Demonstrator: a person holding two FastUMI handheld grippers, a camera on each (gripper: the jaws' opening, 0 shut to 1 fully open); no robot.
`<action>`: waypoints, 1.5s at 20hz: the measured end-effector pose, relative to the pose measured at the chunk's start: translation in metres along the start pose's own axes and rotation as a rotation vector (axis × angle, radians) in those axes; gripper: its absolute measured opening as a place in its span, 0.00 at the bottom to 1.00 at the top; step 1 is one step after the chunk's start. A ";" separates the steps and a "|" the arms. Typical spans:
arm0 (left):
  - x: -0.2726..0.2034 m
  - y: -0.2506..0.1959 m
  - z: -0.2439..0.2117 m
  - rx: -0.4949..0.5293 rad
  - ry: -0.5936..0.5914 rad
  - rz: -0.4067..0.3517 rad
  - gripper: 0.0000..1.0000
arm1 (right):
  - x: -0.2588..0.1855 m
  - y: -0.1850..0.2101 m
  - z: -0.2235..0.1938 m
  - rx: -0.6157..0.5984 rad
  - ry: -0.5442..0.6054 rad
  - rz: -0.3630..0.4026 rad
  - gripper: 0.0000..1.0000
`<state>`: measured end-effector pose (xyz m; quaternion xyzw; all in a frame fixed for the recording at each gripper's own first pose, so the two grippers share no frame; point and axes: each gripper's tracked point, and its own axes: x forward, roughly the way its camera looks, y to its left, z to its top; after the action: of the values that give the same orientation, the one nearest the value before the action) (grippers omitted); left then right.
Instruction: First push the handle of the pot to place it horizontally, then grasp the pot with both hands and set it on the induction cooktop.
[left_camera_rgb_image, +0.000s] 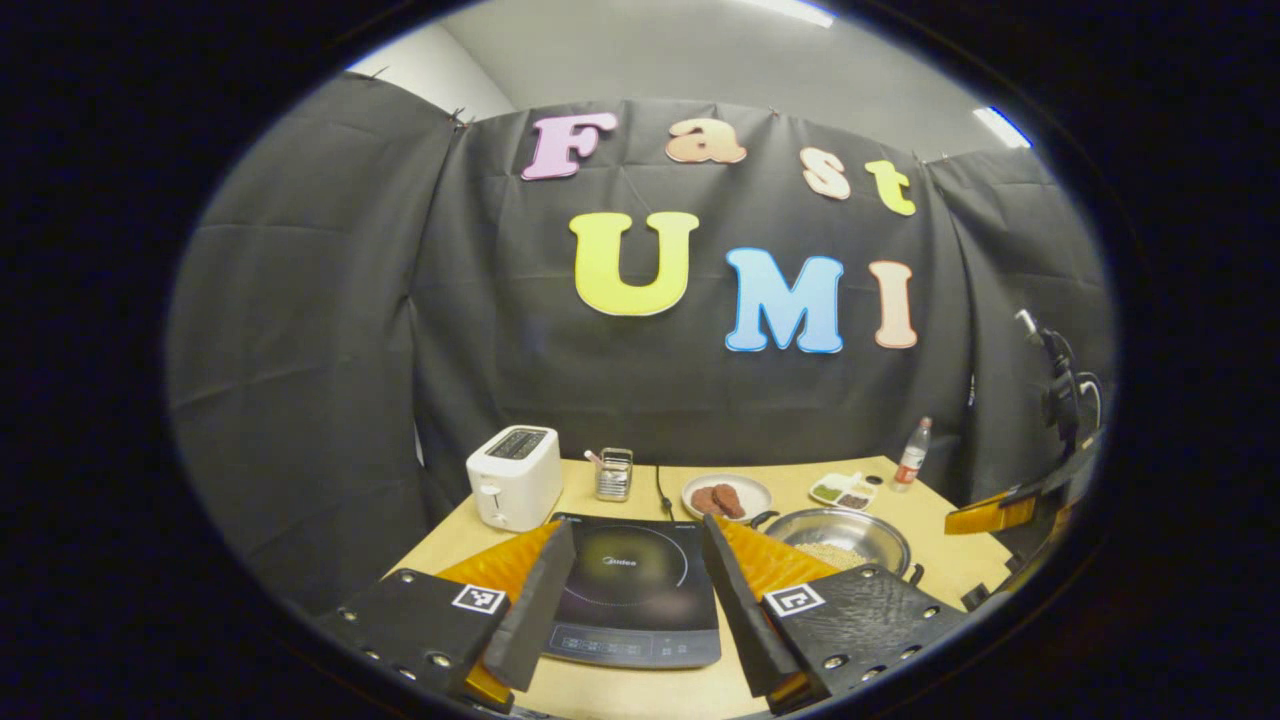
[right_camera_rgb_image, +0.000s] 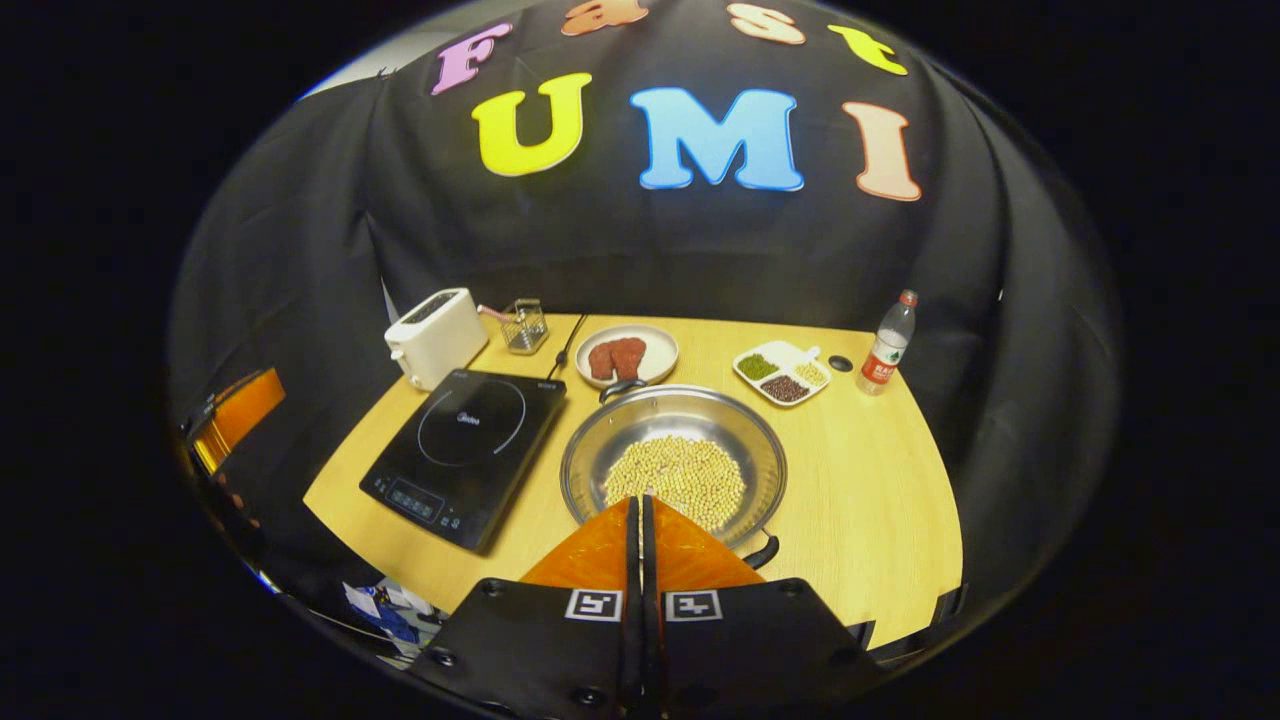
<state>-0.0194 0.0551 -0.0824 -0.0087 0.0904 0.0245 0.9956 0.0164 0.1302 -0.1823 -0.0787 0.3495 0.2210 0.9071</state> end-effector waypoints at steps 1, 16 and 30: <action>0.000 -0.003 -0.001 0.004 0.003 0.003 0.78 | 0.008 -0.002 -0.011 -0.017 0.038 0.010 0.02; 0.012 -0.065 -0.023 0.030 0.105 0.121 0.75 | 0.095 -0.039 -0.123 -0.107 0.365 0.124 0.02; 0.014 -0.111 -0.048 0.035 0.170 0.209 0.76 | 0.120 -0.080 -0.135 -0.196 0.394 0.135 0.02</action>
<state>-0.0085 -0.0559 -0.1309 0.0162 0.1751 0.1256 0.9764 0.0506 0.0603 -0.3634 -0.1843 0.5014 0.2946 0.7923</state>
